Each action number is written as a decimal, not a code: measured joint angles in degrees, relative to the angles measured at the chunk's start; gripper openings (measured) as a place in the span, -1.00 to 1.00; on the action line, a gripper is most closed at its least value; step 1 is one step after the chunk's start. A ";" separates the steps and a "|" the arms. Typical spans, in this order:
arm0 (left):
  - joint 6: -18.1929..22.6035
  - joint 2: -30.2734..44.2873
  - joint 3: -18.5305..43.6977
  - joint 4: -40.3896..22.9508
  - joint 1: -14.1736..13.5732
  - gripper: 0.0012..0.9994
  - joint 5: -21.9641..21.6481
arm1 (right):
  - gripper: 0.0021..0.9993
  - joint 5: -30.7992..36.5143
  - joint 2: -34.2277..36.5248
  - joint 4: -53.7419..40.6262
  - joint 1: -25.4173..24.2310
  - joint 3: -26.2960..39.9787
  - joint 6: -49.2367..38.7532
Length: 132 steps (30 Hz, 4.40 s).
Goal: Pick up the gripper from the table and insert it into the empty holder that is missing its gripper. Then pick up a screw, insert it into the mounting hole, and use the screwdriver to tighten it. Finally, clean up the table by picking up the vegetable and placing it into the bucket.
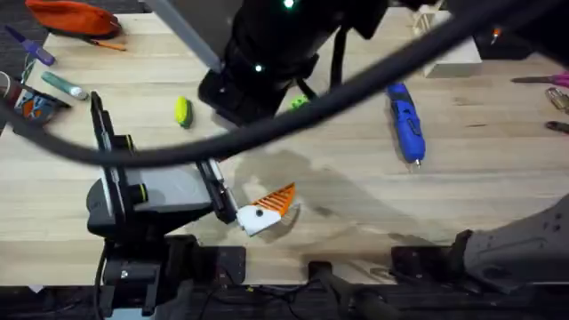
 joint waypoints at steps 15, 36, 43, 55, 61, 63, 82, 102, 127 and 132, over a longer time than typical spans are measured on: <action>0.00 0.00 0.00 0.00 0.00 0.97 0.00 | -0.99 -2.65 2.64 0.22 1.00 0.09 -4.97; 0.00 -0.02 0.00 0.00 0.00 0.97 0.00 | -0.99 -3.28 3.69 0.25 1.54 0.09 -7.23; 0.00 -0.02 0.00 0.00 0.00 0.97 0.00 | -0.99 -3.30 3.72 0.36 1.54 0.09 -7.69; 0.00 -0.02 0.00 0.00 0.00 0.97 0.00 | -0.99 -3.44 4.73 0.65 1.54 0.17 -8.94; 0.00 0.00 0.00 0.00 0.00 0.97 0.00 | -0.99 -3.45 5.31 0.73 1.53 0.16 -9.87; 0.00 0.00 0.00 0.00 0.00 0.97 0.00 | -0.99 -3.45 5.31 0.73 1.54 0.17 -10.07; 0.00 0.00 0.00 0.00 0.00 0.97 0.00 | -0.99 -3.43 5.33 0.89 1.52 0.17 -11.31; -0.19 0.00 0.00 -0.04 0.00 0.97 0.00 | -0.99 -3.48 6.06 0.79 0.97 0.23 -11.53; -0.13 -0.01 0.00 -0.02 0.00 0.97 0.02 | -0.99 -3.59 6.23 -2.27 0.97 4.52 -11.52; -0.09 0.00 0.00 -0.02 0.00 0.97 0.00 | -0.99 -3.59 6.23 -3.88 0.97 6.38 -11.49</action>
